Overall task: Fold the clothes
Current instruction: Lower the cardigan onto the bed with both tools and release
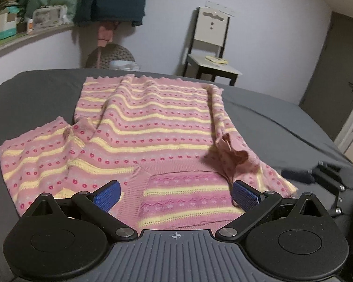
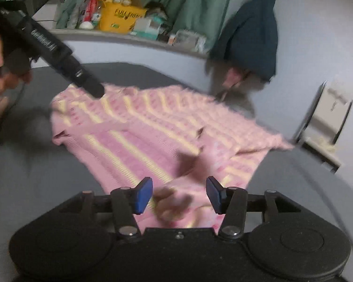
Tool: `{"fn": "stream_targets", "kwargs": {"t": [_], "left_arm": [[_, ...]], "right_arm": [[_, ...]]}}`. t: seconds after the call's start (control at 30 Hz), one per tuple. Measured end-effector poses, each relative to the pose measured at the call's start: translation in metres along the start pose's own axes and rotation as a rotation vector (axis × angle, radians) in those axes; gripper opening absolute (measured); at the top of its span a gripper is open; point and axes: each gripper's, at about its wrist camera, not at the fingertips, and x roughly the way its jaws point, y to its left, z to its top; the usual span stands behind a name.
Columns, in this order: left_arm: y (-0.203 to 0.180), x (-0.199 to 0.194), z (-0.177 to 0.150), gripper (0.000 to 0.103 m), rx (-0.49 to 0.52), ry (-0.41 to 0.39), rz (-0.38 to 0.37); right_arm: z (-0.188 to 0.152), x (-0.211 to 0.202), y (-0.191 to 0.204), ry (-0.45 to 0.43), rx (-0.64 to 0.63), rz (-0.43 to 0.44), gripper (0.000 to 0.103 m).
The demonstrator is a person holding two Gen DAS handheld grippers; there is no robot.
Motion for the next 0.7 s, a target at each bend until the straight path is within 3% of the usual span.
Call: {"fn": "stream_targets", "kwargs": {"t": [0.13, 0.23, 0.3, 0.33, 0.37, 0.4, 0.5, 0.57, 0.7], "left_arm": [[-0.001, -0.005, 0.004, 0.101, 0.011, -0.003, -0.008], [0.003, -0.008, 0.005, 0.101, 0.006, -0.012, -0.002], [0.006, -0.01, 0.005, 0.101, -0.006, -0.016, -0.001], [0.007, -0.01, 0.005, 0.101, -0.011, -0.019, -0.001], [0.008, -0.01, 0.005, 0.101, -0.014, -0.021, -0.003], [0.009, -0.01, 0.005, 0.101, -0.016, -0.023, -0.005], [0.012, -0.01, 0.003, 0.101, -0.022, -0.025, -0.009], [0.013, -0.009, 0.002, 0.101, -0.031, -0.022, -0.013], [0.011, -0.01, 0.003, 0.101, -0.03, -0.023, -0.025]], "right_arm": [[-0.001, 0.009, 0.029, 0.015, -0.18, -0.012, 0.047], [-0.002, 0.021, 0.052, 0.034, -0.355, -0.123, 0.041], [-0.002, 0.032, 0.055, 0.068, -0.372, -0.15, 0.035], [-0.001, 0.038, 0.054, 0.091, -0.348, -0.142, 0.031], [0.0, 0.044, 0.053, 0.115, -0.324, -0.135, 0.016], [0.0, 0.046, 0.05, 0.126, -0.298, -0.131, 0.007], [0.012, 0.028, 0.02, 0.02, -0.113, -0.214, 0.006], [0.016, 0.005, -0.028, -0.034, 0.158, -0.324, 0.006], [-0.013, -0.026, -0.128, 0.029, 0.676, -0.519, 0.006]]}}
